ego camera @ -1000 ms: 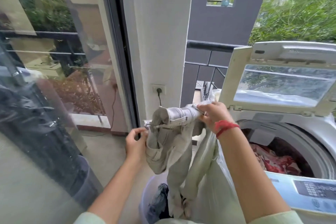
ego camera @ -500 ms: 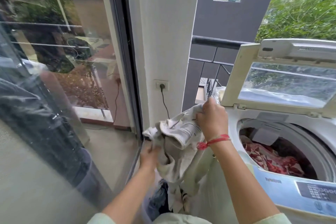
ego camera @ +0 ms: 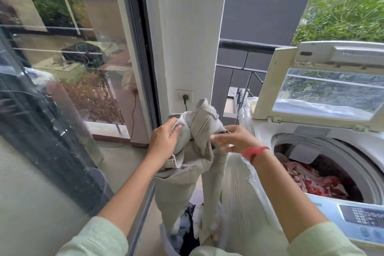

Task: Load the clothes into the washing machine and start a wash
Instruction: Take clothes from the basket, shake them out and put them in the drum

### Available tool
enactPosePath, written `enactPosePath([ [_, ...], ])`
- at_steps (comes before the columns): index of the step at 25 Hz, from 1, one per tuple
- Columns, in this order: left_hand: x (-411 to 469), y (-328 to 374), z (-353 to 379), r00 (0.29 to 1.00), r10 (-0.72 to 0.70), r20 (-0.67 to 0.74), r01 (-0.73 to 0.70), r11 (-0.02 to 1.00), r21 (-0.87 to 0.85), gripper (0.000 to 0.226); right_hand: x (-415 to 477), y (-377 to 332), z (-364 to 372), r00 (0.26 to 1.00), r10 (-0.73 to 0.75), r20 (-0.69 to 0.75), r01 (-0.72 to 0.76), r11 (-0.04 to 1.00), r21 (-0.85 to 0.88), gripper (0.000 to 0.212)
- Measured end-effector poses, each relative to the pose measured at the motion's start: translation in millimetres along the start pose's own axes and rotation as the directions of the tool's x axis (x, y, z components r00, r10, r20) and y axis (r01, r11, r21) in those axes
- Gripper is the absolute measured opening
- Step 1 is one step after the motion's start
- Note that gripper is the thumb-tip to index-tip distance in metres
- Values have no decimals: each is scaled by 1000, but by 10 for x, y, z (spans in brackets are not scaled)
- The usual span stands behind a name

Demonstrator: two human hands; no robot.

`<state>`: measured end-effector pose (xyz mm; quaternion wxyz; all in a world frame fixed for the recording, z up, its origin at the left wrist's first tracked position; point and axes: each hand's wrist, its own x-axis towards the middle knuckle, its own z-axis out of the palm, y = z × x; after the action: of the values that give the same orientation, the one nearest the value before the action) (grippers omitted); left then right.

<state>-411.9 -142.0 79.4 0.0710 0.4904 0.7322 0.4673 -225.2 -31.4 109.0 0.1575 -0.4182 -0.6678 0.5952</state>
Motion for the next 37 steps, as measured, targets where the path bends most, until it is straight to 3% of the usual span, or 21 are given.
enactPosePath([
  [1, 2, 21, 17, 999, 31, 27, -31, 999, 10, 18, 36, 2, 66, 995, -20, -101, -17, 935, -354, 28],
  [2, 8, 39, 33, 997, 66, 39, -67, 997, 28, 17, 81, 15, 136, 975, -114, -191, -25, 797, -604, 40],
  [4, 23, 72, 40, 992, 124, 16, -125, 990, 65, 18, 150, 16, 279, 913, -350, -211, 96, 686, -721, 42],
  [6, 68, 92, 22, 980, 195, -39, -191, 978, 89, 22, 184, 5, 341, 895, -398, -201, 268, 840, -471, 26],
  [8, 143, 168, -19, 955, 283, -93, -264, 949, 171, 24, 194, -71, 288, 917, -295, -268, 283, 955, -83, 24],
  [9, 183, 234, -33, 938, 326, -119, -294, 928, 227, 23, 187, -128, 211, 921, -277, -274, 291, 957, 10, 39],
  [11, 286, 399, -66, 908, 391, -152, -337, 895, 291, 26, 170, -251, -22, 879, -377, -291, 392, 920, -6, 56],
  [14, 531, 731, -79, 883, 404, -237, -359, 909, 209, 46, 77, -345, -568, 715, -490, -498, 537, 841, -57, 40],
  [18, 914, 1447, 281, 821, 500, -274, -472, 866, 165, 55, -242, -223, -1436, 418, -421, -805, 668, 743, -42, 19],
  [22, 1075, 2410, 1183, 762, 592, -262, -580, 804, 130, 45, -646, -10, -2344, 102, -334, -937, 754, 641, -146, 19],
  [25, 1111, 3193, 1948, 708, 647, -282, -667, 744, 34, 39, -912, 306, -3082, -75, -329, -941, 699, 656, -285, 17],
  [27, 1086, 3551, 2587, 620, 746, -243, -752, 653, 87, 36, -1023, 674, -3484, -154, -360, -920, 528, 757, -385, 33],
  [29, 960, 3649, 3273, 565, 821, -78, -802, 569, 179, 34, -988, 1147, -3722, -115, -451, -885, 224, 856, -466, 44],
  [30, 852, 3562, 3621, 565, 824, 39, -809, 545, 222, 32, -939, 1396, -3801, -34, -516, -856, 19, 856, -517, 50],
  [31, 732, 3403, 3919, 600, 778, 188, -793, 546, 269, 32, -887, 1650, -3858, 116, -569, -814, -202, 789, -580, 57],
  [32, 596, 3222, 4158, 663, 635, 398, -748, 581, 320, 38, -834, 1919, -3935, 352, -541, -764, -385, 660, -645, 65],
  [33, 474, 3002, 4307, 691, 402, 601, -690, 615, 382, 50, -802, 2107, -3965, 588, -377, -716, -480, 550, -683, 71],
  [34, 380, 2766, 4371, 671, 184, 718, -641, 631, 437, 62, -756, 2262, -3988, 745, -136, -653, -524, 486, -699, 75],
  [35, 295, 2555, 4376, 645, 60, 762, -616, 632, 471, 70, -705, 2386, -3989, 827, 79, -556, -529, 442, -724, 76],
  [36, 234, 2391, 4310, 645, 19, 764, -603, 627, 493, 74, -647, 2435, -3959, 868, 179, -464, -493, 425, -759, 74],
  [37, 190, 2233, 4199, 665, 6, 747, -586, 624, 517, 75, -564, 2433, -3892, 899, 177, -400, -437, 420, -796, 70],
])
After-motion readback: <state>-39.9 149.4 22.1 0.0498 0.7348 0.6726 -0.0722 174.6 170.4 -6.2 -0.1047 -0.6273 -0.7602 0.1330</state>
